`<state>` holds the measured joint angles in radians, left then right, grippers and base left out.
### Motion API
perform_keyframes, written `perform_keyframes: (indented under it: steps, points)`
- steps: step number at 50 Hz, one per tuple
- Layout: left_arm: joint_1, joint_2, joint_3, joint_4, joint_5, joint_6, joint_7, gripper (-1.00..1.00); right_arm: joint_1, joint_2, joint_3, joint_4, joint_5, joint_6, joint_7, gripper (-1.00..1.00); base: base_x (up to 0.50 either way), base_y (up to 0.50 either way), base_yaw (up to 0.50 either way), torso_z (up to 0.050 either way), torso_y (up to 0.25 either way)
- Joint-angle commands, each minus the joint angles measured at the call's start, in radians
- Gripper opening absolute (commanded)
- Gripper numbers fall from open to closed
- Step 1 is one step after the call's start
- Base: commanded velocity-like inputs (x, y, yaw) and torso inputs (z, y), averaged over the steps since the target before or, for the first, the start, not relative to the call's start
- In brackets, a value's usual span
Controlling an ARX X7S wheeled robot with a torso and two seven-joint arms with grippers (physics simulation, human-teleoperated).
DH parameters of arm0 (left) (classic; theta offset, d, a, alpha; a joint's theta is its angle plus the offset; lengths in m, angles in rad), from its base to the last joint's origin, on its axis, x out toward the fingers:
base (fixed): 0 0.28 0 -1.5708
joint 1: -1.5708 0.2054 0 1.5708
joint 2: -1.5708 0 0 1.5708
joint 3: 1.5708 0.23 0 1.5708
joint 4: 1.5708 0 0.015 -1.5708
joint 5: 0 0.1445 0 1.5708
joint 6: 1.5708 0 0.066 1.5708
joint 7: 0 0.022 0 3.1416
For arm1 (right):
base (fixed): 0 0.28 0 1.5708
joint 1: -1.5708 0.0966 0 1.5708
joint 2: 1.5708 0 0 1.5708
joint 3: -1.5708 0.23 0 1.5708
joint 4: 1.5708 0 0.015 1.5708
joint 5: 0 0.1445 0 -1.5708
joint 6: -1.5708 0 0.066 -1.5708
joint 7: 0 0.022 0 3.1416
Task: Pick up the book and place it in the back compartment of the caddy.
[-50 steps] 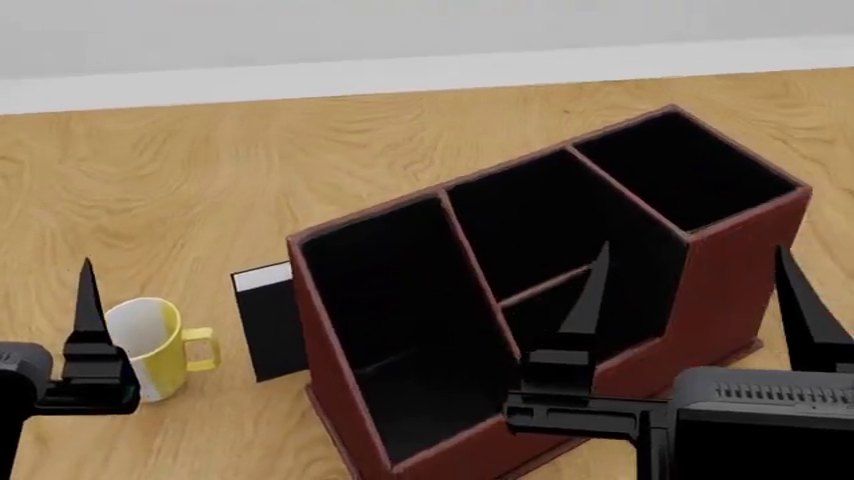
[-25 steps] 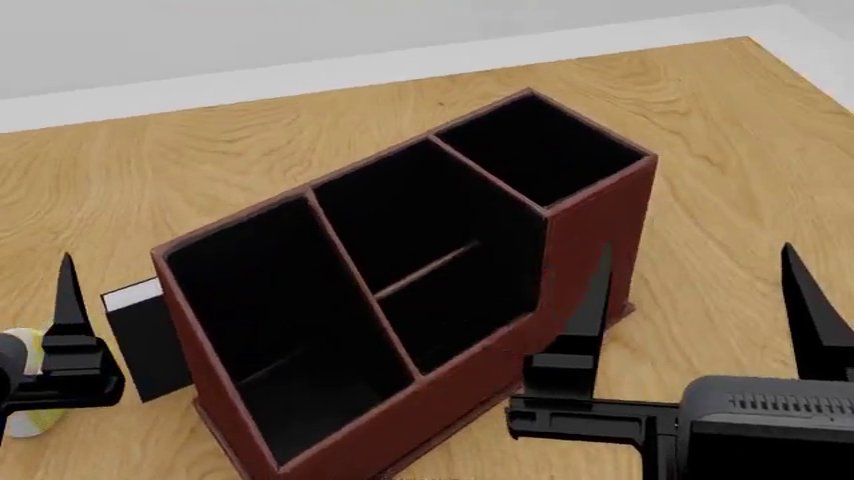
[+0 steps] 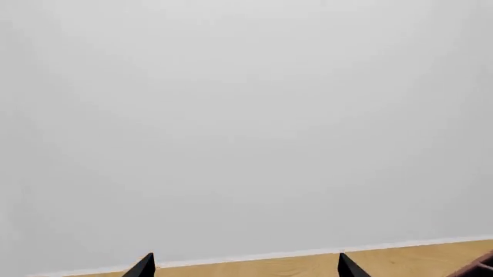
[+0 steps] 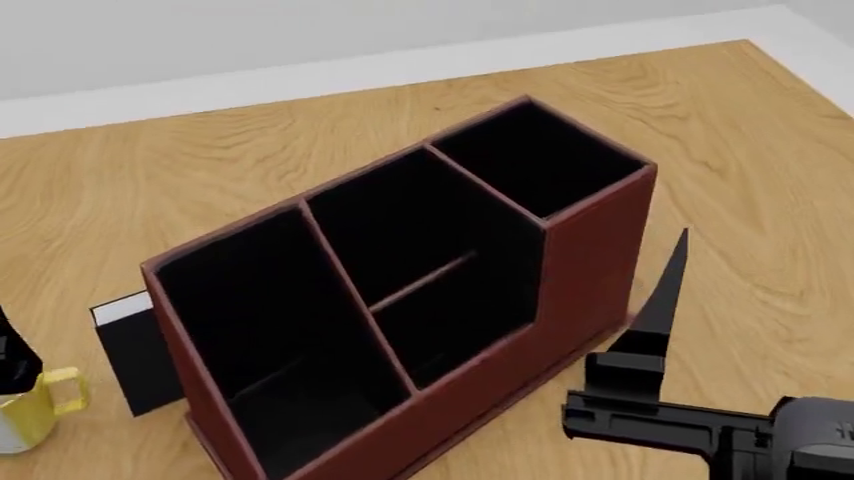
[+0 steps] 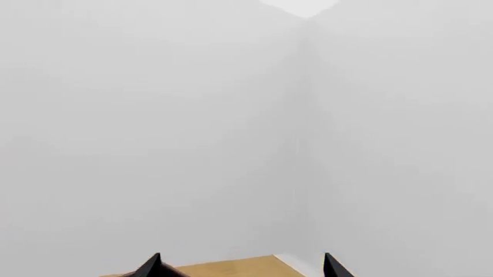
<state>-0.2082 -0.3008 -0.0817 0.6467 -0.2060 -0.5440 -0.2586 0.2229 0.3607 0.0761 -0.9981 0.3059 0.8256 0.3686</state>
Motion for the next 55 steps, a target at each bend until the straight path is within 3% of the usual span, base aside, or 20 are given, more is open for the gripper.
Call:
perform_keyframes:
  steps: [1,17,46,55]
  points:
    - [0.023,-0.032,-0.105,0.069,-0.058,-0.041,0.003,1.0,-0.014,0.147,0.011,-0.045,0.189,-0.032,0.173,1.0,0.48,-0.14,0.0,0.0,0.0]
    - [0.052,-0.048,-0.196,0.091,-0.098,-0.042,0.002,1.0,-0.02,0.238,-0.044,-0.03,0.252,-0.115,0.279,1.0,0.48,-0.14,0.0,0.0,0.001]
    - [0.054,-0.057,-0.166,0.08,-0.085,-0.037,-0.009,1.0,0.016,0.294,-0.103,-0.023,0.298,-0.079,0.369,1.0,0.11,0.11,0.0,0.0,0.001]
    - [0.05,-0.056,-0.154,0.078,-0.085,-0.038,-0.013,1.0,-0.002,0.3,-0.076,-0.023,0.327,-0.118,0.37,1.0,0.0,0.0,-0.5,0.0,0.0]
